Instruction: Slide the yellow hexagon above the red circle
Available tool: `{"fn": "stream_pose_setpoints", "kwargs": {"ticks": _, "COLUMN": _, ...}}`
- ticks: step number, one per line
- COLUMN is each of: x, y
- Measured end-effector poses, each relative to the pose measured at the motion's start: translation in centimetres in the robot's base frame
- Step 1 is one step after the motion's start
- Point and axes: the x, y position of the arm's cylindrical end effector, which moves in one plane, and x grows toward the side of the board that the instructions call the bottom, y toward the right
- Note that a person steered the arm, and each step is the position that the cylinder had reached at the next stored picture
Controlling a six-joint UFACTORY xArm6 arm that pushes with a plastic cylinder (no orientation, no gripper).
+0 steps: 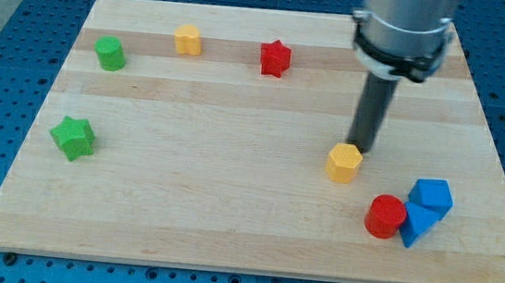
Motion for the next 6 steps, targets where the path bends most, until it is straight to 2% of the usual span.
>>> {"fn": "stream_pose_setpoints", "kwargs": {"ticks": 1, "x": -0.5, "y": 0.4}}
{"fn": "stream_pose_setpoints", "kwargs": {"ticks": 2, "x": -3.8, "y": -3.0}}
{"fn": "stream_pose_setpoints", "kwargs": {"ticks": 3, "x": -2.5, "y": -5.6}}
{"fn": "stream_pose_setpoints", "kwargs": {"ticks": 4, "x": 1.4, "y": -5.2}}
{"fn": "stream_pose_setpoints", "kwargs": {"ticks": 6, "x": 3.6, "y": -1.1}}
